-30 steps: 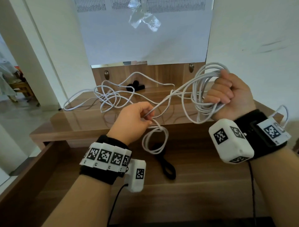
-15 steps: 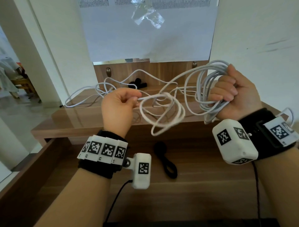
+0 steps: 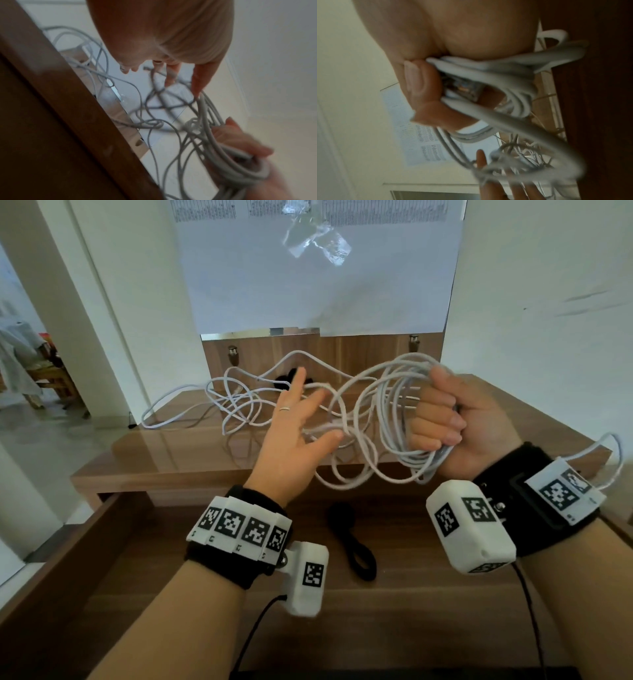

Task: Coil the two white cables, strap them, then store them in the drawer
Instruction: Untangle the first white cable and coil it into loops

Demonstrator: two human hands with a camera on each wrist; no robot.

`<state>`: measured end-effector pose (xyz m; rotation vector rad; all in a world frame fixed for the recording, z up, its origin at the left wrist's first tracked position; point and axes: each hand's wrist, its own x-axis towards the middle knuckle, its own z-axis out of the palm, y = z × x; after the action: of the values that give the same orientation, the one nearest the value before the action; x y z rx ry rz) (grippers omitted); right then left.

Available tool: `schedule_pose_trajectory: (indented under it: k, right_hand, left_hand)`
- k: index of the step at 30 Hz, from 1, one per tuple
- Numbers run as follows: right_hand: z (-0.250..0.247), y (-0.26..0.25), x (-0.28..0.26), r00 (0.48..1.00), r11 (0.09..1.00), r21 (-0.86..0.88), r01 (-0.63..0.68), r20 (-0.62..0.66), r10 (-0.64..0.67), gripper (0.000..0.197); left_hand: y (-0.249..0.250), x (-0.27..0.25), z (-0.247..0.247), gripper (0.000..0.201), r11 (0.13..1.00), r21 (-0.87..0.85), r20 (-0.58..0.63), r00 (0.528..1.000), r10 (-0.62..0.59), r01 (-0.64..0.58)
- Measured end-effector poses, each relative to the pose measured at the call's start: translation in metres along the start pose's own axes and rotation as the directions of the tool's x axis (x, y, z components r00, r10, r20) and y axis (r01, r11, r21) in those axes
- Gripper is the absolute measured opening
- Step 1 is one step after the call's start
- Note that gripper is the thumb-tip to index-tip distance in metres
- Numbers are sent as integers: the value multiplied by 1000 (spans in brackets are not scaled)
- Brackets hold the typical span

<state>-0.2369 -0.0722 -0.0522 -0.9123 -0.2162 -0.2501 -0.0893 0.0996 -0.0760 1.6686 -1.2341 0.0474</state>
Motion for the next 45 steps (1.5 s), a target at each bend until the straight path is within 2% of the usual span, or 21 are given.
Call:
schedule_pose_trajectory:
  k: [2, 4, 6, 8, 9, 12, 15, 18, 21, 25, 26, 28, 30, 31, 36, 38, 40, 41, 44, 45]
  right_hand:
    - [-2, 0, 0, 999, 998, -47, -35, 5, 35, 47]
    - [-3, 2, 1, 995, 993, -83, -85, 37, 89, 48]
    - [-3, 4, 1, 989, 988, -95, -122, 77, 130, 47]
    - [-3, 6, 2, 989, 990, -74, -119, 75, 125, 46]
    - [-4, 6, 2, 992, 994, -44, -103, 64, 105, 45]
    - [-7, 5, 2, 999, 997, 61, -39, 5, 39, 45]
    - [-9, 4, 1, 999, 993, 119, -8, -52, 14, 46]
    - [-15, 0, -1, 1000, 967, 256, -4, -11, 7, 44]
    - [-22, -6, -3, 997, 936, 347, 59, -61, -40, 47]
    - [-21, -10, -5, 979, 940, 300, 163, -171, -115, 52]
    - [-20, -10, -6, 977, 940, 294, 172, -174, -125, 51]
    - [-17, -11, -6, 979, 945, 280, 168, -160, -127, 47]
    - [-14, -9, -5, 983, 954, 259, 151, -139, -118, 45]
    - [-14, -8, -4, 985, 955, 257, 148, -130, -117, 45]
    - [-22, -10, -4, 983, 905, 393, 164, -138, -118, 45]
    - [-29, -14, -6, 984, 873, 458, 169, -129, -123, 44]
    - [-36, -20, -8, 982, 852, 490, 186, -132, -139, 43]
    - [-38, -22, -9, 977, 851, 484, 204, -153, -147, 44]
    - [-42, -26, -10, 967, 850, 469, 242, -186, -173, 45]
    - [-42, -26, -10, 964, 837, 484, 255, -191, -183, 44]
  left_hand:
    - [4, -3, 3, 74, 975, -220, -24, 999, -33, 27]
    - [3, -3, 5, 78, 938, -342, -121, 988, -95, 48]
    - [-3, 2, 2, 52, 932, -362, -252, 961, -118, 20]
    - [-8, 6, -4, 20, 942, -335, -343, 933, -110, -12]
    - [-10, 7, -6, 16, 948, -317, -367, 925, -99, -24]
    - [-14, 9, -11, 19, 966, -254, -404, 913, -52, -57]
    - [-14, 7, -14, 29, 998, -28, -421, 907, 31, -48]
    - [-18, 6, -20, 13, 992, 115, -376, 923, 85, -44]
    - [-21, 7, -22, 28, 993, 121, -355, 934, 36, 8]
    - [-18, 5, -19, 15, 983, 173, -283, 959, -8, 60]
    - [-18, 6, -18, 14, 983, 170, -309, 951, -17, 73]
    - [-16, 6, -19, 25, 978, 170, -427, 903, -40, 124]
    - [-14, 8, -23, 38, 984, 148, -529, 849, -2, 95]
    - [-14, 8, -25, 45, 989, 128, -546, 838, 10, 71]
    - [-3, 3, -22, 41, 998, 54, -463, 885, 47, -25]
    - [-2, 2, -16, 57, 1000, -23, -422, 907, 2, -13]
    - [-2, 3, -17, 73, 989, -139, -407, 907, -104, 51]
    - [-1, 3, -19, 73, 978, -182, -417, 892, -173, 104]
    - [-8, 7, -25, 42, 938, -254, -401, 857, -324, 236]
    - [-10, 7, -26, 40, 925, -285, -392, 850, -352, 252]
